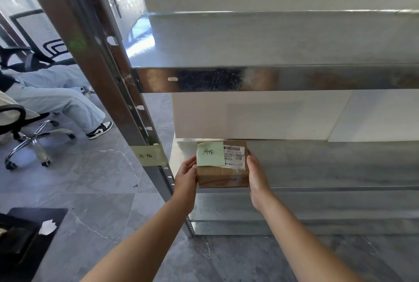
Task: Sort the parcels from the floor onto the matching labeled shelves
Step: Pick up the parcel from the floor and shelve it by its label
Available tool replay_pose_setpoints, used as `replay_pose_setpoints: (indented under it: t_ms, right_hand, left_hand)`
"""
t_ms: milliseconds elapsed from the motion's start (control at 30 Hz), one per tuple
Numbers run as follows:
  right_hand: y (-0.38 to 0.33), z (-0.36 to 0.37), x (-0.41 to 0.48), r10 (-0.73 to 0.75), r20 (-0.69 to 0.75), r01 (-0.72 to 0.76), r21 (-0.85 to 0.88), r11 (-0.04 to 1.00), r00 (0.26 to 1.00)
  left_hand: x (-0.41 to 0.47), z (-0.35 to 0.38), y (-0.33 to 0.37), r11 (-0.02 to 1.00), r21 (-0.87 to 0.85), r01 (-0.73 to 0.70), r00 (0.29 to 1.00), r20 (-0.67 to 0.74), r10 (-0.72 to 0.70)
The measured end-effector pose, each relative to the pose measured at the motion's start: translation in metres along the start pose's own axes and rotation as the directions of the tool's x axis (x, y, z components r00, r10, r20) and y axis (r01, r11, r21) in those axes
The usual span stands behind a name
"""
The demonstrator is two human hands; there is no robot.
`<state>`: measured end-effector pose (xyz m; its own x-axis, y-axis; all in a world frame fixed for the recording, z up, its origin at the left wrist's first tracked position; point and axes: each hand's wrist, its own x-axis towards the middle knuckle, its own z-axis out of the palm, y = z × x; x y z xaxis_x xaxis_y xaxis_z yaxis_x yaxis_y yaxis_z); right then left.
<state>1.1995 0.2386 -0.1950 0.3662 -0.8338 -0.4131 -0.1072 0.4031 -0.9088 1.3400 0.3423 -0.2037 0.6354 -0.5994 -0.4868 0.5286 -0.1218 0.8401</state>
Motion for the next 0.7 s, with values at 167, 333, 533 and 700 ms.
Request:
replay_pose_setpoints:
  t_ms: [167, 333, 533, 700]
  right_hand:
    - [-0.004, -0.002, -0.003, -0.017, -0.012, 0.016, -0.045, 0.999, 1.000]
    - [-0.013, -0.004, -0.013, -0.061, 0.002, 0.061, -0.125, 0.990, 0.998]
    - [-0.039, -0.002, -0.043, -0.106, 0.019, 0.108, -0.130, 0.986, 0.994]
    - [-0.060, -0.006, -0.075, -0.195, 0.014, 0.194, -0.198, 0.961, 0.981]
  left_hand:
    - [0.000, -0.008, -0.001, 0.999, 0.011, 0.032, 0.996, 0.080, -0.033]
    - [-0.002, -0.012, 0.002, 0.996, 0.087, 0.034, 0.990, 0.131, -0.045]
    - [-0.033, -0.001, 0.032, 0.984, 0.179, -0.016, 0.999, 0.031, 0.011]
    - [-0.071, 0.016, 0.065, 0.929, 0.310, -0.204, 0.977, 0.124, 0.173]
